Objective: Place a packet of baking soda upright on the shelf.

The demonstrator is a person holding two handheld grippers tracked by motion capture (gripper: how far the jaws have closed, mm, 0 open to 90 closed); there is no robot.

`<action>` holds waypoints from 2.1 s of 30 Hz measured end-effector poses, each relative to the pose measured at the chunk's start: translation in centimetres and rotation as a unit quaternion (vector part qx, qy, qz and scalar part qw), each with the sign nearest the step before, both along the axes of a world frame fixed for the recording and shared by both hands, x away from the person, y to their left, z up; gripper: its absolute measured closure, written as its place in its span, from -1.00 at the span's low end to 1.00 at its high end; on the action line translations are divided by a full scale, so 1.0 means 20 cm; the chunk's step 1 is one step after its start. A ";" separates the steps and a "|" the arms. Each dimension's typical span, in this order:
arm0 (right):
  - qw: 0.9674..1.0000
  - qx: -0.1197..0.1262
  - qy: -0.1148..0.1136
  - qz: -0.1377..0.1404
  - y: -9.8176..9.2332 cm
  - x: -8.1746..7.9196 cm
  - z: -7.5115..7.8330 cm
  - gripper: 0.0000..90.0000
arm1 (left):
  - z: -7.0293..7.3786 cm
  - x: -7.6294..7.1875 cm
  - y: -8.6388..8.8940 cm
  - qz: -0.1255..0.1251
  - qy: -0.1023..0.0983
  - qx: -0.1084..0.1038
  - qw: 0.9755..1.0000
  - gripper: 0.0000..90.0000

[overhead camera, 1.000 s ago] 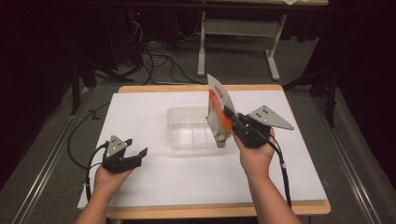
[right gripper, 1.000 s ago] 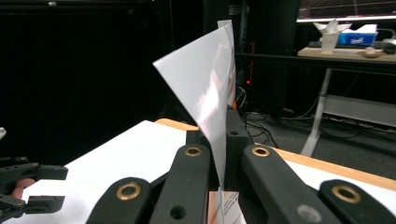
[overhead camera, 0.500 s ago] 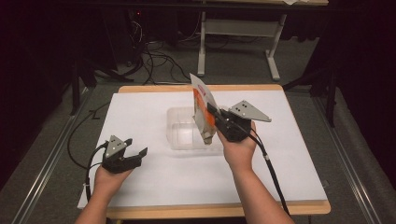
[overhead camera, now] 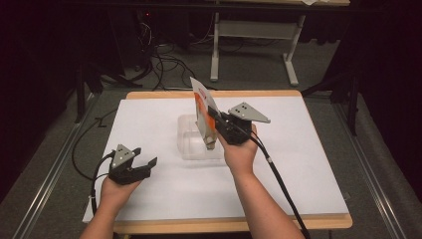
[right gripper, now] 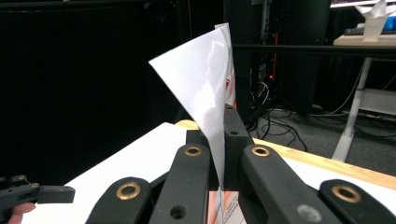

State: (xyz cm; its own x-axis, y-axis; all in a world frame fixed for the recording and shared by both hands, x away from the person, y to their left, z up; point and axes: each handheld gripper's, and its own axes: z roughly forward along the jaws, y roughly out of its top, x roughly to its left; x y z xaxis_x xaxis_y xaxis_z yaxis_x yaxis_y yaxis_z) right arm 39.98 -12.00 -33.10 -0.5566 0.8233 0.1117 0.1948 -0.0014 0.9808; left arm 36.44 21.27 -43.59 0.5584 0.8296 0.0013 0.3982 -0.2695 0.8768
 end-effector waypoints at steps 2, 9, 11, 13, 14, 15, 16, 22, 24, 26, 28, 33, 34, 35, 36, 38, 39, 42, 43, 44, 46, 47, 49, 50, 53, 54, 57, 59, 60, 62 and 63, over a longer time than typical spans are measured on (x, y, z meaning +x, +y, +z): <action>1.000 0.001 0.003 -0.002 0.01 0.01 0.00 1.00 | 0.00 0.00 0.00 0.000 0.000 0.000 1.000 -0.34; 1.000 0.004 0.010 -0.001 0.06 0.06 -0.04 1.00 | 0.00 0.00 0.00 -0.001 0.001 -0.002 1.000 -0.34; 1.000 0.003 0.011 -0.003 0.07 0.07 -0.05 1.00 | 0.00 0.00 0.00 -0.001 0.001 -0.002 1.000 -0.34; 1.000 0.004 0.011 -0.003 0.08 0.09 -0.06 1.00 | 0.00 0.00 0.00 -0.001 0.001 -0.002 1.000 -0.34; 1.000 0.004 0.015 -0.003 0.09 0.09 -0.07 1.00 | 0.00 0.00 0.00 -0.001 0.001 -0.002 1.000 -0.34; 1.000 0.002 0.014 -0.004 0.09 0.10 -0.07 1.00 | 0.00 0.00 0.00 -0.001 0.001 -0.002 1.000 -0.34; 1.000 0.001 0.014 -0.004 0.10 0.10 -0.08 1.00 | 0.00 0.00 0.00 -0.001 0.001 -0.002 1.000 -0.34; 1.000 -0.001 0.014 -0.004 0.12 0.12 -0.11 1.00 | 0.00 0.00 0.00 -0.002 0.003 -0.002 1.000 -0.34; 1.000 -0.007 0.012 -0.005 0.13 0.12 -0.12 1.00 | 0.00 0.00 0.00 -0.003 0.003 -0.002 1.000 -0.34; 1.000 -0.008 0.012 -0.004 0.14 0.13 -0.13 1.00 | 0.00 0.00 0.00 -0.003 0.003 -0.001 1.000 -0.34; 1.000 -0.009 0.013 -0.004 0.14 0.13 -0.15 1.00 | 0.00 0.00 -0.01 -0.003 0.003 0.000 1.000 -0.34; 1.000 -0.012 0.017 -0.003 0.15 0.14 -0.17 1.00 | -0.01 0.01 -0.01 -0.004 0.004 0.002 1.000 -0.34; 1.000 -0.012 0.016 -0.003 0.16 0.14 -0.17 1.00 | 0.00 0.01 0.00 -0.004 0.004 0.002 1.000 -0.34; 1.000 -0.012 0.018 -0.003 0.16 0.14 -0.18 1.00 | 0.00 0.01 0.00 -0.004 0.004 0.002 1.000 -0.34; 1.000 -0.011 0.017 -0.003 0.16 0.14 -0.18 1.00 | -0.01 0.01 0.00 -0.004 0.004 0.001 1.000 -0.34; 1.000 -0.011 0.017 -0.003 0.17 0.14 -0.19 1.00 | -0.01 0.01 0.00 -0.004 0.004 0.001 1.000 -0.34; 1.000 -0.009 0.018 -0.003 0.17 0.15 -0.19 1.00 | -0.01 0.01 0.00 -0.005 0.005 0.002 1.000 -0.34; 1.000 -0.007 0.020 -0.002 0.17 0.15 -0.21 1.00 | -0.01 0.01 -0.01 -0.004 0.004 0.000 1.000 -0.34; 1.000 -0.008 0.020 -0.003 0.17 0.15 -0.22 1.00 | -0.01 0.01 -0.01 -0.004 0.004 0.000 1.000 -0.34; 1.000 -0.006 0.020 -0.003 0.17 0.15 -0.23 1.00 | -0.01 0.01 -0.01 -0.004 0.004 0.000 1.000 -0.34; 1.000 0.002 0.023 -0.003 0.16 0.14 -0.23 1.00 | -0.01 0.01 -0.01 -0.003 0.003 0.000 1.000 -0.34; 1.000 0.002 0.022 -0.002 0.16 0.14 -0.23 1.00 | -0.01 0.01 -0.01 -0.003 0.004 -0.001 1.000 -0.34; 1.000 0.001 0.022 -0.001 0.15 0.14 -0.23 1.00 | -0.01 0.01 -0.01 -0.004 0.004 0.000 1.000 -0.34; 1.000 0.001 0.022 0.001 0.15 0.14 -0.24 1.00 | -0.01 0.01 -0.01 -0.005 0.005 0.000 1.000 -0.34; 1.000 -0.001 0.023 0.003 0.15 0.13 -0.24 1.00 | -0.01 0.01 -0.01 -0.005 0.005 0.002 1.000 -0.34; 1.000 0.000 0.026 0.002 0.15 0.13 -0.24 1.00 | -0.01 0.01 -0.01 -0.006 0.005 0.002 1.000 -0.34; 1.000 0.001 0.030 0.002 0.14 0.13 -0.25 1.00 | -0.01 0.01 -0.01 -0.006 0.005 0.003 1.000 -0.34; 1.000 -0.002 0.030 0.002 0.14 0.13 -0.26 1.00 | -0.01 0.01 -0.01 -0.005 0.006 0.003 1.000 -0.34; 0.999 -0.001 0.032 0.002 0.14 0.13 -0.26 1.00 | -0.01 0.01 -0.01 -0.005 0.006 0.003 1.000 -0.34; 0.999 -0.003 0.032 0.003 0.14 0.13 -0.26 1.00 | -0.01 0.01 -0.01 -0.005 0.005 0.002 1.000 -0.34; 0.999 -0.003 0.033 0.003 0.14 0.13 -0.26 1.00 | -0.01 0.01 -0.01 -0.005 0.006 0.002 1.000 -0.34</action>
